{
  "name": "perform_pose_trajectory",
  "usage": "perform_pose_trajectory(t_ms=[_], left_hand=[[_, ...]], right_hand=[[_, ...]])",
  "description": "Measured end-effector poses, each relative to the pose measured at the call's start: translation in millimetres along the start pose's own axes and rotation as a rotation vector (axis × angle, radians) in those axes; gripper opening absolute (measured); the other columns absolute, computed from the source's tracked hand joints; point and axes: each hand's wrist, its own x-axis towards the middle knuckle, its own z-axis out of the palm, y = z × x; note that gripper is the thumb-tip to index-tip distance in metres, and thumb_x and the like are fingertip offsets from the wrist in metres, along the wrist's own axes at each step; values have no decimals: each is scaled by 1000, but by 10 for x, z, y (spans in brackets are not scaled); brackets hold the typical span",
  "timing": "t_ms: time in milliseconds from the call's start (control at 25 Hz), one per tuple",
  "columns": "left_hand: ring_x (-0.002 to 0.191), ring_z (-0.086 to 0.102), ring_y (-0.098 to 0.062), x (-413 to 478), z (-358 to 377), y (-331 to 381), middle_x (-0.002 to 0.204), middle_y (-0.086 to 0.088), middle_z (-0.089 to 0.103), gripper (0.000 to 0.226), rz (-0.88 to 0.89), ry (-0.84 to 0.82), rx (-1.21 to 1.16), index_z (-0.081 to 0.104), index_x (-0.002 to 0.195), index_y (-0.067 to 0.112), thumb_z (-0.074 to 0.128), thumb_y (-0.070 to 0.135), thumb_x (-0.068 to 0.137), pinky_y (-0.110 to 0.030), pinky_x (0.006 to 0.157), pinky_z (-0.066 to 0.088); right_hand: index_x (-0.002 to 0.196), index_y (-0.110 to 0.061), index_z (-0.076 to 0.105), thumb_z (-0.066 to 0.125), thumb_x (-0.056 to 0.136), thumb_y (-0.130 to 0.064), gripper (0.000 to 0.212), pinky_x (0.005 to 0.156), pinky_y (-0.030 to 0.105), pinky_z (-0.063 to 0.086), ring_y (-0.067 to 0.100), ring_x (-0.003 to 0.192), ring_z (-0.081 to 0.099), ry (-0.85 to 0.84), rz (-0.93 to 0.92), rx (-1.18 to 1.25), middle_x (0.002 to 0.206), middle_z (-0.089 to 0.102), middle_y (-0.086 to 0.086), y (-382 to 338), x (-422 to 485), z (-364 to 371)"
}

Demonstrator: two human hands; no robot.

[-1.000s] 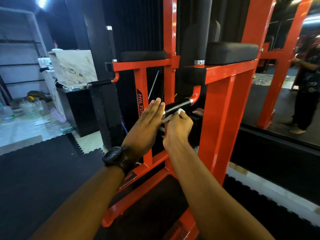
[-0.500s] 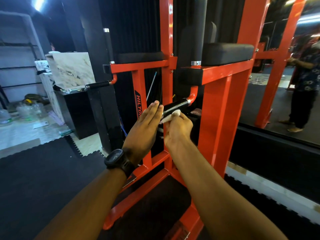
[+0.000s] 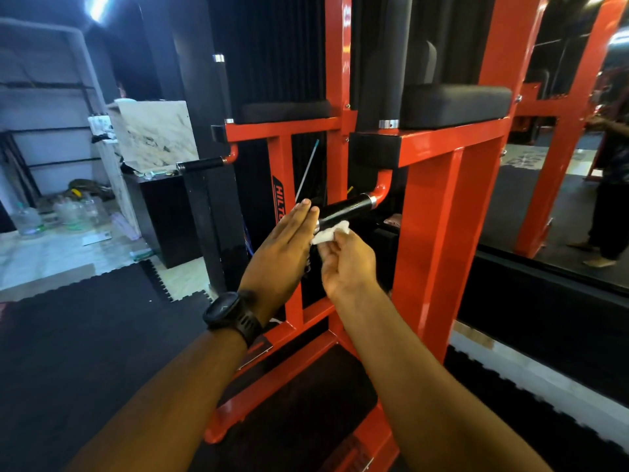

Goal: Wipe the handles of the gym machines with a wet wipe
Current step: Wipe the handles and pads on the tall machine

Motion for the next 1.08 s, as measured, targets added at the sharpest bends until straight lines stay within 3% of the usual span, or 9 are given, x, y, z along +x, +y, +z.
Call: perform_pose_trajectory(t_ms=[120, 200, 280, 400, 520, 640, 760, 920, 1080], left_hand=[[152, 20, -28, 17, 27, -32, 162, -17, 24, 58, 46, -51, 99, 20, 155, 6, 37, 8, 99, -49, 122, 24], [151, 22, -30, 38, 20, -19, 161, -17, 29, 53, -3, -42, 90, 29, 154, 8, 33, 16, 102, -49, 123, 20], [149, 27, -29, 26, 4, 5, 158, -17, 35, 51, -20, -12, 78, 35, 152, 6, 31, 21, 104, -46, 123, 19], [149, 28, -24, -15, 26, 9, 158, -16, 36, 50, -47, 14, 42, 33, 152, 5, 32, 25, 107, -38, 123, 19], [147, 32, -24, -33, 48, 10, 157, -15, 38, 48, -68, 41, 3, 36, 151, 5, 39, 22, 107, -35, 122, 22], [144, 35, -23, 5, 31, 82, 155, -13, 41, 45, -123, 56, -44, 40, 150, 6, 43, 19, 107, -32, 119, 25], [141, 37, -23, 26, 41, 149, 153, -15, 43, 44, -139, 85, -46, 42, 149, 5, 46, 14, 106, -33, 117, 26], [143, 34, -22, -5, 73, 166, 155, -13, 41, 45, -170, 86, -17, 40, 150, 7, 47, 13, 106, -29, 118, 20], [147, 26, -12, -6, 81, 156, 160, -8, 33, 47, -195, 79, -45, 34, 153, 11, 44, 16, 108, -14, 118, 9]], right_hand=[[118, -21, 69, 55, 100, -5, 28, 88, 22, 56, 14, 101, 68, 44, -487, -440, 108, 72, -1, 101, -54, -81], [132, -15, 62, 53, 100, -4, 35, 104, 19, 46, 15, 126, 57, -135, -892, -902, 132, 64, 3, 59, 100, -104], [136, -13, 59, 52, 100, -4, 38, 114, 21, 33, 17, 139, 44, -366, -1110, -1369, 142, 57, 5, -62, 273, -152], [138, -13, 57, 48, 95, 2, 47, 113, 33, 38, 22, 137, 47, -503, -1335, -1665, 142, 57, 8, -260, 447, -302], [142, -15, 52, 58, 87, 11, 61, 109, 36, 44, 22, 135, 50, -661, -1356, -1872, 146, 53, 7, -474, 592, -342], [145, -19, 49, 54, 90, 8, 62, 107, 39, 47, 20, 135, 49, -670, -1260, -2032, 149, 49, 3, -639, 653, -164], [145, -15, 48, 53, 91, 8, 59, 108, 38, 43, 23, 137, 47, -793, -1276, -2092, 148, 50, 7, -651, 656, -114], [143, -18, 51, 52, 92, 4, 55, 97, 40, 53, 26, 123, 58, -769, -1230, -2069, 142, 53, 3, -746, 726, -98], [144, -18, 51, 46, 95, -2, 52, 104, 42, 49, 23, 125, 58, -844, -1122, -2107, 141, 57, 7, -830, 778, 33]])
